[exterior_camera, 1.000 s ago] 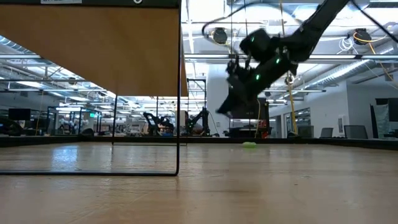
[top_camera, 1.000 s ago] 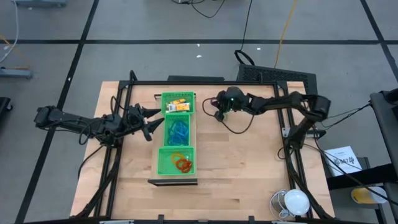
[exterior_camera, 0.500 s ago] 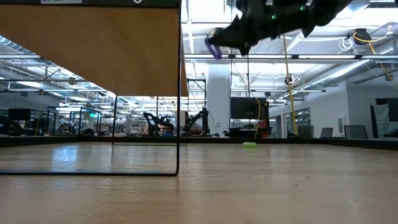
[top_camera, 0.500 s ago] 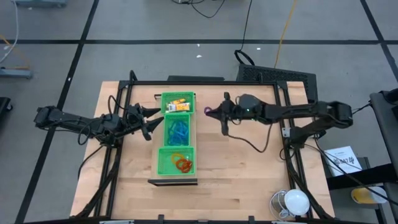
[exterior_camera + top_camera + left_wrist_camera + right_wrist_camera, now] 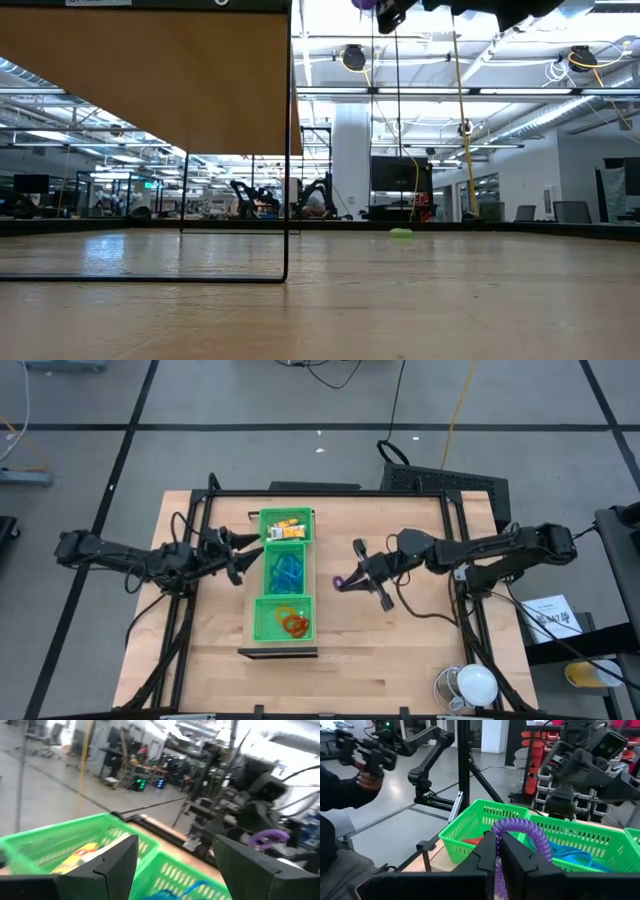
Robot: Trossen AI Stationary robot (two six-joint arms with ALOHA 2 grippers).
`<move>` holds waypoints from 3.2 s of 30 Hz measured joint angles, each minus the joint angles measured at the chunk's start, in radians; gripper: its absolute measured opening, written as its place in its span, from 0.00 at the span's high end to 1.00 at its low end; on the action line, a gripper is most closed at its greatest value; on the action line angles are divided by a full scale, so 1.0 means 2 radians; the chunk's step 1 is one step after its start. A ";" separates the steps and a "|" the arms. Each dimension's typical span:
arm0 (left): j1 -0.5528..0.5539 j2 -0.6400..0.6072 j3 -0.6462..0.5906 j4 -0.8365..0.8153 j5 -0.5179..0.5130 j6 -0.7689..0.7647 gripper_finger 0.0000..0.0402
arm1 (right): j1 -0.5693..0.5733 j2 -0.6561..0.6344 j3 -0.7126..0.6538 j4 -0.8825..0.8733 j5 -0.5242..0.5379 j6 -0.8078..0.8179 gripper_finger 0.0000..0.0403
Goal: Pick & Place Office Desk Supplies
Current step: Put the purple spring rubber band into the bottom green bin on the shelf
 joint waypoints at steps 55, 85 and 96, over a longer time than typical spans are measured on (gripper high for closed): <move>-0.007 0.447 0.341 0.067 0.188 0.260 0.67 | 0.032 0.000 0.000 0.048 0.003 -0.002 0.99; -0.026 0.349 0.340 -0.054 0.214 0.224 0.96 | 0.031 -0.072 0.000 -0.040 0.043 0.003 0.44; -0.109 0.281 0.340 -0.291 0.226 0.128 0.97 | 0.031 -0.125 0.000 -0.121 0.042 0.012 0.42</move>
